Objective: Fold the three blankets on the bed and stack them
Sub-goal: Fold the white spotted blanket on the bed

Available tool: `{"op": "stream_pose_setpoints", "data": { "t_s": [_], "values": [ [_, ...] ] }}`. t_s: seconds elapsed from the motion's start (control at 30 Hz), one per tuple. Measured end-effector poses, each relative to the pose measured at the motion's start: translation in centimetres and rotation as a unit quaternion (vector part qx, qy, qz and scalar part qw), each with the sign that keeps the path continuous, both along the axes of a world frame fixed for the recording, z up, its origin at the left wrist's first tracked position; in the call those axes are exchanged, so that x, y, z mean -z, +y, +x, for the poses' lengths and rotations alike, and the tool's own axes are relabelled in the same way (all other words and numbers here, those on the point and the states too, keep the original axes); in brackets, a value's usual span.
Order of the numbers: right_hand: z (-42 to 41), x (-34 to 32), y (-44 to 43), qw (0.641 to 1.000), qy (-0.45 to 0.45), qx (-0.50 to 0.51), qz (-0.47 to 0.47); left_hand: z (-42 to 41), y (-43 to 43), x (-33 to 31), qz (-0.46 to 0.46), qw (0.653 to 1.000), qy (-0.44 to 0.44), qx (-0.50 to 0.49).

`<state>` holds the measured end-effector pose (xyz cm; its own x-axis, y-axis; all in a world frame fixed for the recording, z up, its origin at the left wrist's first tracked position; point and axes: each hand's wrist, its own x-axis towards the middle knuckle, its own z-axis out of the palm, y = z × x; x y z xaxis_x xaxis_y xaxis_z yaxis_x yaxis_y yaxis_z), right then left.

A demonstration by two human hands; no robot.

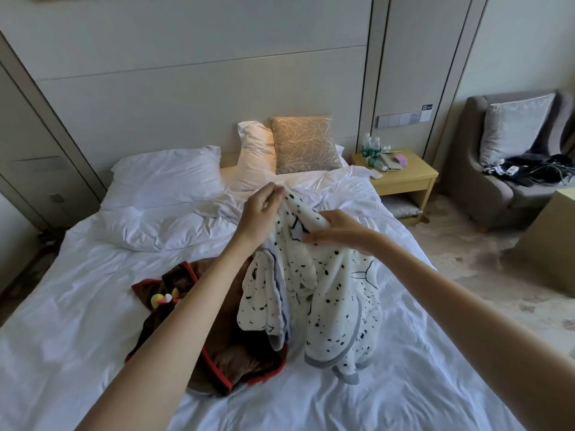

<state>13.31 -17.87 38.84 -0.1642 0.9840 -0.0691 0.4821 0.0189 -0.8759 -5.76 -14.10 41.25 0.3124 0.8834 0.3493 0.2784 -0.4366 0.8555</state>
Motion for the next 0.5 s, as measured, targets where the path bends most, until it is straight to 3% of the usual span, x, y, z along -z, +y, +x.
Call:
{"op": "stream_pose_setpoints", "data": {
  "t_s": [0.17, 0.37, 0.5],
  "values": [
    [2.3, 2.2, 0.1, 0.996, -0.052, 0.070, 0.016, -1.3, 0.9, -0.8, 0.038, 0.996, -0.024, -0.075],
    [6.0, 4.0, -0.4, 0.986, -0.126, 0.105, 0.003, -4.3, 3.0, 0.5, -0.010, 0.972, -0.094, -0.215],
    [8.9, 5.2, -1.2, 0.975, -0.171, 0.137, -0.040, -6.3, 4.3, 2.4, -0.030, 0.950, -0.086, -0.300]
  ]
}}
